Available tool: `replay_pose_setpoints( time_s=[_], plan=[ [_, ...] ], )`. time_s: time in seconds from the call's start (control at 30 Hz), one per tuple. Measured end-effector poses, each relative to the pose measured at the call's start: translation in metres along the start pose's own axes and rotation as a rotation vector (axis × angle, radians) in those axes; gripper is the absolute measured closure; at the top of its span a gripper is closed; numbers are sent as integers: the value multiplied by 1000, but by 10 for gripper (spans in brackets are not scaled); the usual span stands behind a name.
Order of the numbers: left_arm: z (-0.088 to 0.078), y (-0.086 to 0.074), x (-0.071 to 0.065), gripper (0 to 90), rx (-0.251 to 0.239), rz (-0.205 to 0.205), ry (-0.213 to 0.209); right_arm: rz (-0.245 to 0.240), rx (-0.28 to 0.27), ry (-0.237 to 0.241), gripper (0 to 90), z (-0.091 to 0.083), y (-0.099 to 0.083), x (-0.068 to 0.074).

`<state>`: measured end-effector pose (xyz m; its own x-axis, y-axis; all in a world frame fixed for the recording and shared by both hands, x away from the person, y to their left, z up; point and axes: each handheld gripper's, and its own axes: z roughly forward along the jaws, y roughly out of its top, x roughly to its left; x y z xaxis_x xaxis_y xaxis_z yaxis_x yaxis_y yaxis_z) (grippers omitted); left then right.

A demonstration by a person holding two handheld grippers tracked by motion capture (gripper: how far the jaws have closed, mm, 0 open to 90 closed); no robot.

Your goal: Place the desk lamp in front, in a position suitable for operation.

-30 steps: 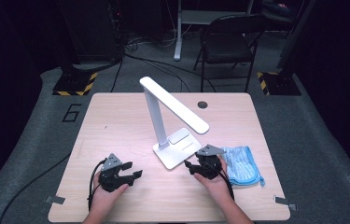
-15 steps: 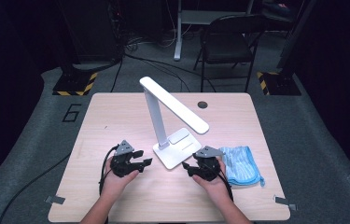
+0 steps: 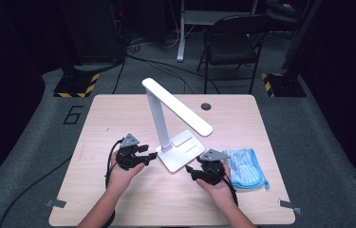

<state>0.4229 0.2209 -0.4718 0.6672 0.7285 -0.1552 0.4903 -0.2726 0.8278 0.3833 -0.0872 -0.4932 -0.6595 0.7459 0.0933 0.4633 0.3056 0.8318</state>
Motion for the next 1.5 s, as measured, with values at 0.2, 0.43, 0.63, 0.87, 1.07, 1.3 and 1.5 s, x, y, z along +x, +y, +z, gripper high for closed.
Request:
replay_pose_setpoints(
  time_s=[0.2, 0.43, 0.63, 0.87, 1.07, 1.3, 1.5],
  plan=[
    [7, 8, 2, 434, -6, -1, 18, 4, 0, -4, 391, -2, -1, 0],
    [13, 20, 4, 435, -25, -13, 8, 16, -9, -2, 391, -3, -3, -1],
    [16, 29, 7, 434, -33, -12, 14, 18, -4, -3, 391, -5, -4, -1],
    [23, 40, 5, 441, -48, -22, 14, 20, -3, -2, 391, -3, -7, -2],
    [29, 48, 3, 511, -52, -24, 15, 13, -12, 3, 391, -3, -8, -2],
    [33, 50, 4, 555, -57, -27, 14, 26, -12, 0, 391, -3, -11, -3],
    [37, 50, 2, 593, -52, -18, 25, 23, -11, 4, 391, -3, -12, -3]
  ],
)
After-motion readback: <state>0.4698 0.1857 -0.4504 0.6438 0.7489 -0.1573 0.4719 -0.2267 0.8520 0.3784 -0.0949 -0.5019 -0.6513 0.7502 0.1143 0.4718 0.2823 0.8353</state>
